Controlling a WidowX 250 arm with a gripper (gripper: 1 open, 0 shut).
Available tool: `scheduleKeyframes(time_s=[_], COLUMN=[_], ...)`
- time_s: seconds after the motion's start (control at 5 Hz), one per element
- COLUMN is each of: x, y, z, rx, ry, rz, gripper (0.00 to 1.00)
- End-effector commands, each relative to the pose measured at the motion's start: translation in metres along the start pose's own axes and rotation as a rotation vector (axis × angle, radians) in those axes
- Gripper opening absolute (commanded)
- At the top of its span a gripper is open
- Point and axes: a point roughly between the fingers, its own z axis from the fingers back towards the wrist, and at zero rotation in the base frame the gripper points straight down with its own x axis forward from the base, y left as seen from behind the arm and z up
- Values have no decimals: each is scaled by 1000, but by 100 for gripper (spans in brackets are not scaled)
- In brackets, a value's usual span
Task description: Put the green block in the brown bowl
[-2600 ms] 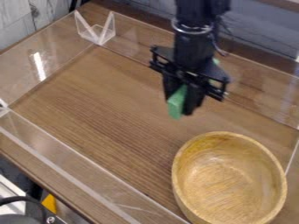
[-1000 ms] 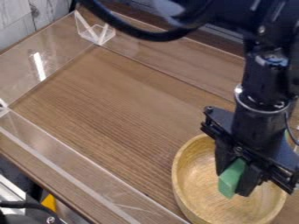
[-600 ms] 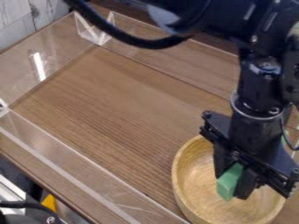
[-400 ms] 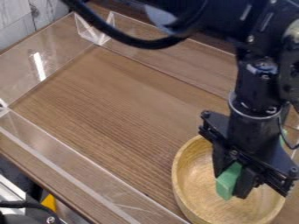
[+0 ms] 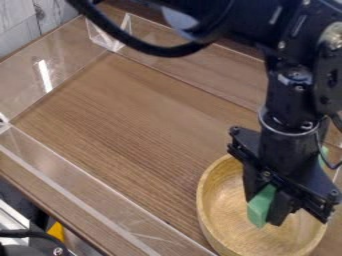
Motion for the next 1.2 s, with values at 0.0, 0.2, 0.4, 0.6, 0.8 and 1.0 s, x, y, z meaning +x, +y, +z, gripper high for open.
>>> scheduleKeyframes(time_s=[0.0,0.2,0.4,0.6,0.8,1.0], x=[4,1,-3,-6,-8,-11], y=[1,1,1,1,2,2], z=[5,6,5,6,6,7], rx=[-11,-19,-25,-32,-39,-46], ry=[-31,-23,-16,-9,-2,6], rz=[3,5,6,11,20,28], gripper=[0,0,0,0,0,0])
